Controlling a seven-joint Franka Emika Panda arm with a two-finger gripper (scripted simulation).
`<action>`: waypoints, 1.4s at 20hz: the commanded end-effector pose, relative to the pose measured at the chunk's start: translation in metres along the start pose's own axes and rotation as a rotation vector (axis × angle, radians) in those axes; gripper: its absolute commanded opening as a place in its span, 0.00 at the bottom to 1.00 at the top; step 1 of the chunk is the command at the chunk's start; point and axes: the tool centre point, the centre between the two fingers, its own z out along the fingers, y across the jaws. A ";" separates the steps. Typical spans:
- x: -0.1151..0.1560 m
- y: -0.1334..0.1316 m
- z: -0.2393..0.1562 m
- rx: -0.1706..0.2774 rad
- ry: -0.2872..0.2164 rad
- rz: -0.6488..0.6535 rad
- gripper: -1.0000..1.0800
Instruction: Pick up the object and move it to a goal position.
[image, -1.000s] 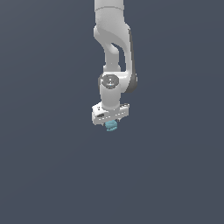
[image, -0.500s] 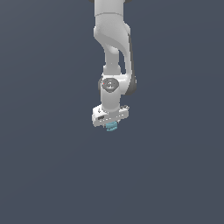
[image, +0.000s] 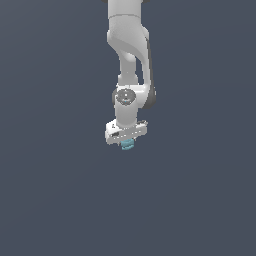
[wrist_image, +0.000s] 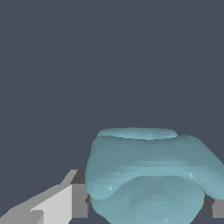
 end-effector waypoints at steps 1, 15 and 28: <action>0.000 0.001 -0.003 0.000 0.001 0.000 0.00; -0.010 0.021 -0.084 0.000 0.001 0.000 0.00; -0.024 0.055 -0.223 0.002 0.001 -0.001 0.00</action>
